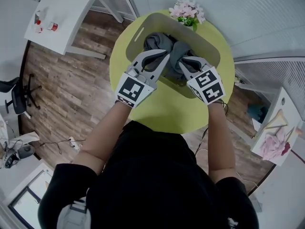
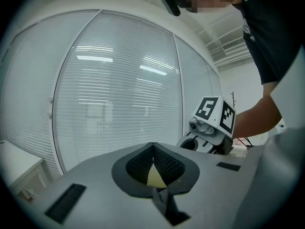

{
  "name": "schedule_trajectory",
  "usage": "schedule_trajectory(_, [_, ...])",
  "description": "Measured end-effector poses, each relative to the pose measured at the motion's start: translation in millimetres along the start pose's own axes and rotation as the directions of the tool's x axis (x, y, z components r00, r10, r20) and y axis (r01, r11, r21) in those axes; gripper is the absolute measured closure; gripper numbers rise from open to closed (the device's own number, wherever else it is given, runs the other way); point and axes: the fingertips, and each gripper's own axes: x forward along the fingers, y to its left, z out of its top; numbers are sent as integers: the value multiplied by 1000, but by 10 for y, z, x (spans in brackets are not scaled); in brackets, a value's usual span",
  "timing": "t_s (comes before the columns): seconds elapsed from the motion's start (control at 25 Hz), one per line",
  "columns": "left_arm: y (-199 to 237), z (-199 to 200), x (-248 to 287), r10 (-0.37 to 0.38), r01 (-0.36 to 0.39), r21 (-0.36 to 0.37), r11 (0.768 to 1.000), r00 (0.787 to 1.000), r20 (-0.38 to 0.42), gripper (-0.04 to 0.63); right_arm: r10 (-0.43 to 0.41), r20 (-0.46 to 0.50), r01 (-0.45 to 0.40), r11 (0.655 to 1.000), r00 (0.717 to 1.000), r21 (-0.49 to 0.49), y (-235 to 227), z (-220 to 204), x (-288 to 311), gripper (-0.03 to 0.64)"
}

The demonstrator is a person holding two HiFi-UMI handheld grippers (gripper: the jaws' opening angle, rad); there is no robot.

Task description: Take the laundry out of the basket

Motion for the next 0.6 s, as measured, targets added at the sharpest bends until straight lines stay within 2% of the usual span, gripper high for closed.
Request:
schedule_trajectory(0.12, [103,-46,128,-32,32,4,999,999,11,584,12,-66,-12,1000,998,4,-119,-67,233,564])
schedule_trajectory(0.28, [246,-123,271,-59,59,15,998,998,18,584,22,-182,-23,1000,983,-1,-211,-261,575,492])
schedule_trajectory(0.36, [315,-160,329,-60,60,15,998,998,22,584,38,-233,-40,999,972,-5,-216,-382,740,455])
schedule_trajectory(0.48, [410,-192,415,-57,57,15,998,998,30,584,70,-305,-80,997,950,-18,-210,-545,974,362])
schedule_trajectory(0.6, [496,-240,488,-48,47,18,999,998,31,584,98,-365,-120,992,926,-39,-215,-683,1199,308])
